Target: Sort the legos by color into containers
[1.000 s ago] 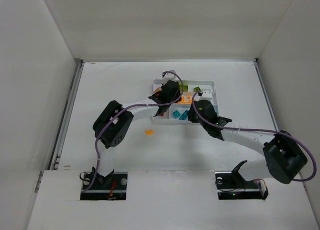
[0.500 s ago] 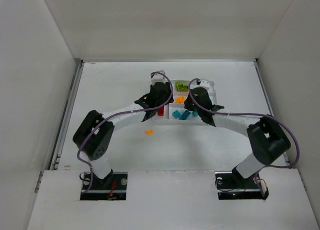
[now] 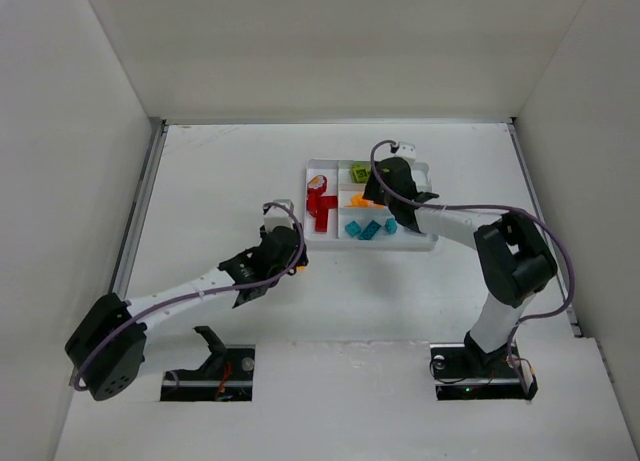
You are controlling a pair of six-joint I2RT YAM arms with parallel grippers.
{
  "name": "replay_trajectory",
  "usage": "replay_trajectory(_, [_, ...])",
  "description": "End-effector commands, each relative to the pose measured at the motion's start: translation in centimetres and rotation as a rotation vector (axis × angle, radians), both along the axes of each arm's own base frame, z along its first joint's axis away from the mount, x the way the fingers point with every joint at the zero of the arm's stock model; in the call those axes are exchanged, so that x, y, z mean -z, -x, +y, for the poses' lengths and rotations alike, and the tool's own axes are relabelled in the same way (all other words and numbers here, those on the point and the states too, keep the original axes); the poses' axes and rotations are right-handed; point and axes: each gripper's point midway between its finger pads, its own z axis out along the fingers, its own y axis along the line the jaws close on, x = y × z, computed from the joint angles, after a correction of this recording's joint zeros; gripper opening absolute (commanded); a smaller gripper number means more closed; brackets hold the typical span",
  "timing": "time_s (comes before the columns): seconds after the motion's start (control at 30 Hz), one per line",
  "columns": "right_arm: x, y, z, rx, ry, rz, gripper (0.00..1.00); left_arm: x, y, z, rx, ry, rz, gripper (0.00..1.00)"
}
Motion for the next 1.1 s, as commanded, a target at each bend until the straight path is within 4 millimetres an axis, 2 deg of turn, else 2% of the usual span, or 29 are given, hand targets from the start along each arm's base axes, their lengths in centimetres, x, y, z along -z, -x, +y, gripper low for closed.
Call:
replay_trajectory(0.0, [-3.3, -1.3, 0.0, 0.015, 0.006, -0.083, 0.6, 1.6, 1.6, 1.4, -0.007, -0.065, 0.028, 0.42])
replay_trajectory(0.1, [-4.1, -0.7, -0.3, 0.016, 0.003, -0.098, 0.61, 2.6, 2.2, 1.1, 0.027, -0.09, 0.041, 0.42])
replay_trajectory(0.3, [-5.0, 2.0, -1.3, 0.008, -0.01, -0.125, 0.61, 4.4, 2.9, 0.7, 0.071, -0.173, 0.072, 0.43])
replay_trajectory(0.57, [-6.1, 5.5, 0.4, -0.069, -0.041, -0.156, 0.61, 5.6, 2.4, 0.9, 0.027, -0.225, 0.078, 0.45])
replay_trajectory(0.7, [-6.2, 6.1, 0.8, -0.086, -0.052, -0.16, 0.62, 6.0, 2.1, 0.3, 0.039, -0.225, 0.084, 0.5])
replay_trajectory(1.07, [-5.5, 6.6, 1.5, -0.106, -0.066, -0.154, 0.62, 6.8, 1.2, -0.2, 0.036, -0.238, 0.088, 0.52])
